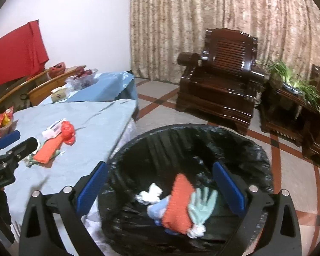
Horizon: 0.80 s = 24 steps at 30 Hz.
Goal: Collect trash
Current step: 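Move both tools back over the table toward the remaining trash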
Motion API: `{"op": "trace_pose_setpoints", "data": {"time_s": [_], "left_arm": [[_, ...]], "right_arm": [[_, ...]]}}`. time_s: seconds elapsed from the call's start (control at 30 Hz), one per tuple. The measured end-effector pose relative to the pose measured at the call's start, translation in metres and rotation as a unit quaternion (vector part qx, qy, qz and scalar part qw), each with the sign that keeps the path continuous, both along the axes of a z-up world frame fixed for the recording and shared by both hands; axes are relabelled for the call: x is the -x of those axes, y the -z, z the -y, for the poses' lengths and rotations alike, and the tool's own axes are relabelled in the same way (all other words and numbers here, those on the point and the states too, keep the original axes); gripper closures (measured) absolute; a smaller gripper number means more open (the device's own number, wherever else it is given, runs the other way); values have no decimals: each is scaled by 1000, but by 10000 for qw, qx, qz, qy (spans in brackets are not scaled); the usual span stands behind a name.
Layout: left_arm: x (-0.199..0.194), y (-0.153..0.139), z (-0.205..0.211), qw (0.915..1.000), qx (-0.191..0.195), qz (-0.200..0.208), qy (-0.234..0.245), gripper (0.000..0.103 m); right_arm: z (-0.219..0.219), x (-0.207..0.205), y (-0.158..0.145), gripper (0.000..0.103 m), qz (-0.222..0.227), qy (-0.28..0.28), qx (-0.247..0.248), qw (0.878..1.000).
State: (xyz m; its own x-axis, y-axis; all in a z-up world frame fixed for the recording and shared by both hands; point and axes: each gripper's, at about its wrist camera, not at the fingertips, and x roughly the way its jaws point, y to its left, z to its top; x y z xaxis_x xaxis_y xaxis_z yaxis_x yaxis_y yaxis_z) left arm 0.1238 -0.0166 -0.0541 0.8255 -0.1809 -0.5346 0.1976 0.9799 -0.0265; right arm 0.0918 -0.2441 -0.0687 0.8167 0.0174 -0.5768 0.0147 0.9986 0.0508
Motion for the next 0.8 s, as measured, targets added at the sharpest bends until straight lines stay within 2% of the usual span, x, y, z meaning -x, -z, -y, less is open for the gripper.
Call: {"op": "trace_pose_setpoints", "data": {"time_s": [0.47, 0.8], "left_arm": [[11, 8, -82, 9970, -205, 61, -749, 10], [10, 29, -139, 9915, -296, -176, -1256, 10]], "right_arm": [[-86, -30, 8, 6, 45, -715, -47, 9974], [-138, -58, 28, 6, -134, -1032, -97, 9945]]}}
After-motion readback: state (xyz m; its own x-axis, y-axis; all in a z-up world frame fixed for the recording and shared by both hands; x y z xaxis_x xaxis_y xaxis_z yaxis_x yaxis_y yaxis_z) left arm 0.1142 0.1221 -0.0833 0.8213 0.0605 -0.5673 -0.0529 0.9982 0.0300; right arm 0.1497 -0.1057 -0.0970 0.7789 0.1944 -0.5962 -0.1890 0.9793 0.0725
